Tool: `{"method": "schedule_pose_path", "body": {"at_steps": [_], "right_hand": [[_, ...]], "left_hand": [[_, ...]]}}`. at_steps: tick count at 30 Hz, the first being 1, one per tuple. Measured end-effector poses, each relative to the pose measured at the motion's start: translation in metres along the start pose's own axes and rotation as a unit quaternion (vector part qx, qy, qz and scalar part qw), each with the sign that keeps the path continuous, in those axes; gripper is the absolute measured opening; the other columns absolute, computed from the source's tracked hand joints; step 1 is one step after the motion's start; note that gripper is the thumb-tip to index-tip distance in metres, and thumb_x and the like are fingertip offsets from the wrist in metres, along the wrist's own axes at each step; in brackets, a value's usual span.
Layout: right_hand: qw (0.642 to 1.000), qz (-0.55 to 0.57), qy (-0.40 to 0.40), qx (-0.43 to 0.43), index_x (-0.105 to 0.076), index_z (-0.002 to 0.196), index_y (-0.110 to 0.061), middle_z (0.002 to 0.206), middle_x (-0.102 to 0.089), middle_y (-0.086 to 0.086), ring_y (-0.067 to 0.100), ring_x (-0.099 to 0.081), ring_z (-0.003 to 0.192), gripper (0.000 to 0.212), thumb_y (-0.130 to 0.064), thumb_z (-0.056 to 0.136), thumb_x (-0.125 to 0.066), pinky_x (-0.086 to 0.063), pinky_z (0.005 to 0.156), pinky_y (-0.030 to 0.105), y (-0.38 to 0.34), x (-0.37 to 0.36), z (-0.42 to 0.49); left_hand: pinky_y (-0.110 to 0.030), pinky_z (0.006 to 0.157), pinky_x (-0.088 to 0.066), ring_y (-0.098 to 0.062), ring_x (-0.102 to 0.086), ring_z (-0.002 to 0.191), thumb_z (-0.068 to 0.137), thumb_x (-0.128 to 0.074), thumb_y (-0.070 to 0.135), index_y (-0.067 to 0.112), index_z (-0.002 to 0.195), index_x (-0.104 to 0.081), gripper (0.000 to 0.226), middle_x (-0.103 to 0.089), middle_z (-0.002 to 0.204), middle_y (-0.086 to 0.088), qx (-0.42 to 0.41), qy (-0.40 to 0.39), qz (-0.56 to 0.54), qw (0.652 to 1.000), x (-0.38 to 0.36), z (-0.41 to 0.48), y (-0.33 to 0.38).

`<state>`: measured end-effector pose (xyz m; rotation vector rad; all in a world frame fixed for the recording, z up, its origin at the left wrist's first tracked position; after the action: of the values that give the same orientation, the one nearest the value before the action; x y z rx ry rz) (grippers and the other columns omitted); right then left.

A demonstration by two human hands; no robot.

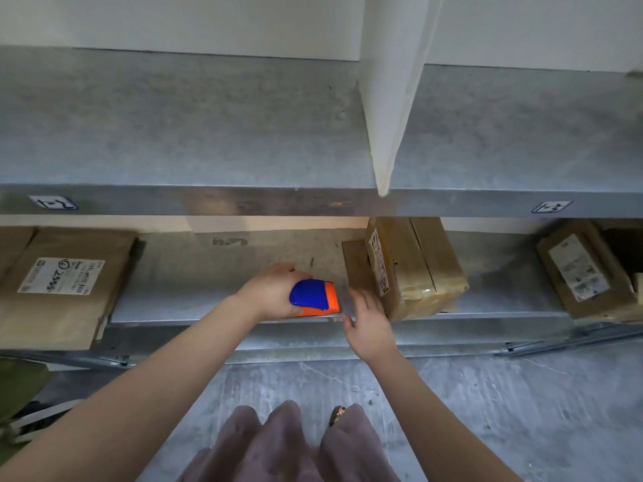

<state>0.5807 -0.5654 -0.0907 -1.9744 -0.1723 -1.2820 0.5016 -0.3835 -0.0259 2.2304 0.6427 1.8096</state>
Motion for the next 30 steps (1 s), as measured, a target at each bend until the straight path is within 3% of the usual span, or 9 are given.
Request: {"method": "schedule_pose_path", "body": {"at_steps": [6,12,17,22,27,30], "right_hand": [[0.999,-0.039,-0.026,0.000,-0.024,0.152,-0.019,0.159,-0.023,0.005,0.023,-0.012,0.149,0.058,-0.029,0.100,-0.047,-0.018,0.119,0.034,0.003,-0.006,0.000],[0.999,-0.037,-0.029,-0.011,-0.027,0.152,-0.020,0.159,-0.023,0.006,0.024,-0.013,0.149,0.055,-0.029,0.100,-0.045,-0.019,0.119,0.035,-0.004,-0.007,0.003],[1.000,-0.008,-0.018,-0.009,-0.034,0.148,-0.015,0.156,-0.030,0.008,0.024,-0.018,0.147,0.048,-0.030,0.103,-0.038,-0.020,0.119,0.035,-0.014,0.000,0.003],[0.999,0.046,0.007,-0.004,-0.040,0.145,-0.013,0.149,-0.040,0.010,0.026,-0.031,0.141,0.045,-0.029,0.103,-0.041,-0.028,0.114,0.035,-0.031,0.012,0.005],[0.998,0.059,0.001,0.006,-0.043,0.142,-0.013,0.142,-0.047,0.010,0.027,-0.041,0.132,0.043,-0.029,0.102,-0.043,-0.034,0.107,0.034,-0.040,0.013,0.004],[0.996,0.082,-0.018,-0.010,-0.044,0.143,-0.013,0.143,-0.048,0.011,0.028,-0.041,0.133,0.044,-0.030,0.102,-0.042,-0.034,0.109,0.036,-0.042,0.007,0.004]], "left_hand": [[-0.027,0.069,-0.042,-0.019,-0.057,0.086,0.073,-0.072,0.044,0.023,0.100,-0.062,0.035,-0.059,0.088,0.002,0.049,0.020,-0.022,0.998,0.003,-0.021,-0.026],[-0.027,0.071,-0.039,-0.016,-0.053,0.095,0.074,-0.073,0.043,0.030,0.110,-0.059,0.041,-0.060,0.100,0.005,0.066,-0.004,-0.026,0.997,0.013,-0.029,-0.051],[-0.028,0.079,-0.045,-0.015,-0.052,0.098,0.078,-0.072,0.041,0.029,0.117,-0.058,0.044,-0.059,0.106,0.007,0.009,0.050,-0.005,0.999,0.017,-0.040,-0.042],[-0.028,0.082,-0.043,-0.020,-0.054,0.099,0.076,-0.072,0.023,0.020,0.123,-0.058,0.049,-0.061,0.108,-0.001,-0.044,0.074,0.028,0.996,0.021,-0.044,-0.022],[-0.029,0.083,-0.047,-0.018,-0.055,0.096,0.074,-0.076,0.034,0.023,0.122,-0.059,0.052,-0.062,0.106,0.002,-0.051,0.087,0.020,0.995,0.029,-0.057,-0.016],[-0.024,0.085,-0.043,-0.015,-0.055,0.101,0.075,-0.077,0.029,0.023,0.125,-0.058,0.054,-0.062,0.111,0.003,-0.056,0.106,0.008,0.993,0.044,-0.067,-0.016]]}}
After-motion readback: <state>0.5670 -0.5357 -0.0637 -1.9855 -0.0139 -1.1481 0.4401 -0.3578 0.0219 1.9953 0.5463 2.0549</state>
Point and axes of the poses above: each hand's wrist, its own z-axis towards the middle knuckle, its own x-axis out of the back of the hand, y = z × x, the point moved 5 cm from there along z, towards the middle knuckle
